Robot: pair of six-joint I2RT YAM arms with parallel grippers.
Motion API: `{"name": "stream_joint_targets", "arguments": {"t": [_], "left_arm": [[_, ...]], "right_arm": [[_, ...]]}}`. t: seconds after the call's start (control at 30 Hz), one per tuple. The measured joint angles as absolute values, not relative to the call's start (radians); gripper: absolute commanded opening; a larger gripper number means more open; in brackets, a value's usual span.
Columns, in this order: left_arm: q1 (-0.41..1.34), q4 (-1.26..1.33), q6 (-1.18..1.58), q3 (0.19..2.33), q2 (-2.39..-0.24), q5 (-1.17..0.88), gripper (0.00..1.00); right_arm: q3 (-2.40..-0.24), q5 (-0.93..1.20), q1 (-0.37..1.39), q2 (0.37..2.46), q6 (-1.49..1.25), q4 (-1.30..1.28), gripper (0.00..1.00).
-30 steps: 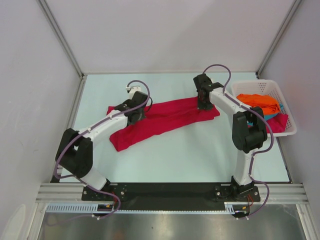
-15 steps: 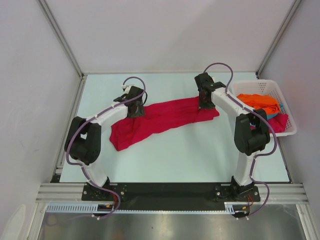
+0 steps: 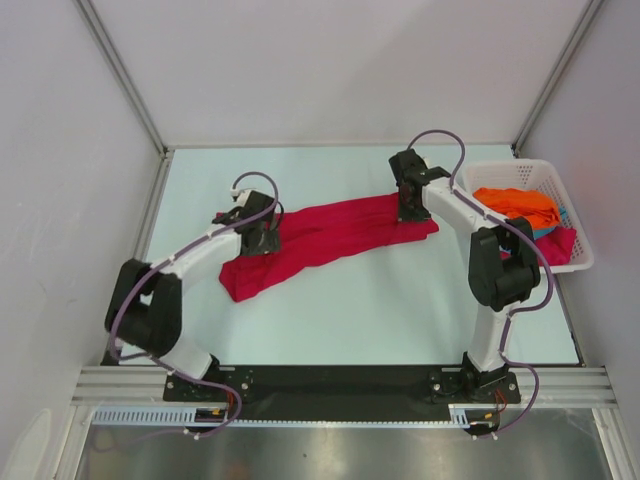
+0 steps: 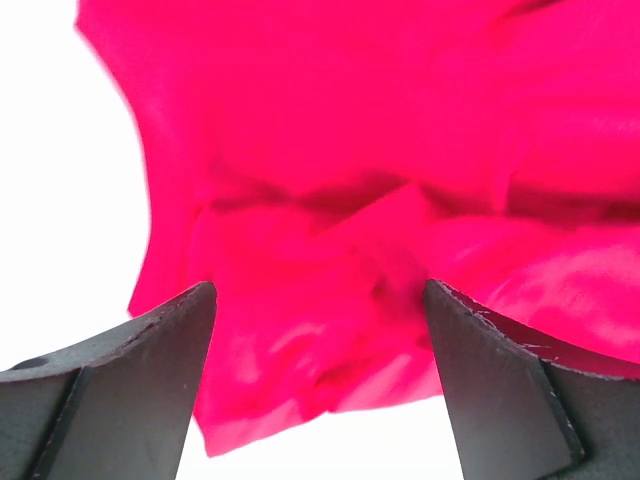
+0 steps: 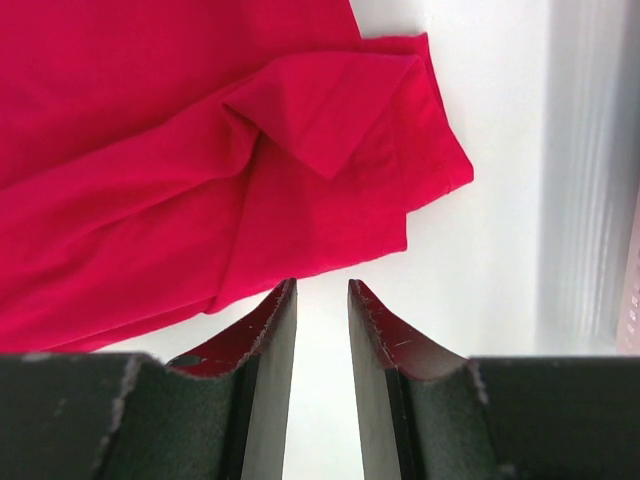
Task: Fold and stack the t-shirts
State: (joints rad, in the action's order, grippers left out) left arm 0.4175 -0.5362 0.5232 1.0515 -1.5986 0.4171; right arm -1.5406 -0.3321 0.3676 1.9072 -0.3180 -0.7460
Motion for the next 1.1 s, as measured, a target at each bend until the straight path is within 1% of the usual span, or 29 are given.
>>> {"name": "stream_joint_targets", "arguments": {"t": [0.2,0.33,0.7,0.93,1.1], "left_arm": [[0.427,-0.576,0.569,0.899,-1.349,0.437,0.91],[0.428,-0.590,0.582,0.863,-1.284,0.443,0.91],[0.479,-0.572,0.622,0.793,-1.306,0.442,0.91],[0.526,-0.511,0.632,0.782,-1.448,0.442,0.91],[0.526,-0.495,0.630,0.800,-1.500,0.460,0.91]], "right_arm": [[-1.514,-0.328,0.374,1.907,-0.318,-0.740,0.33],[-1.513,-0.325,0.390,1.907,-0.319,-0.735,0.32],[-1.491,-0.324,0.415,1.907,-0.321,-0.725,0.32],[-1.491,-0.325,0.415,1.907,-0.321,-0.725,0.32],[-1.491,-0.329,0.415,1.907,-0.320,-0.725,0.32]]}}
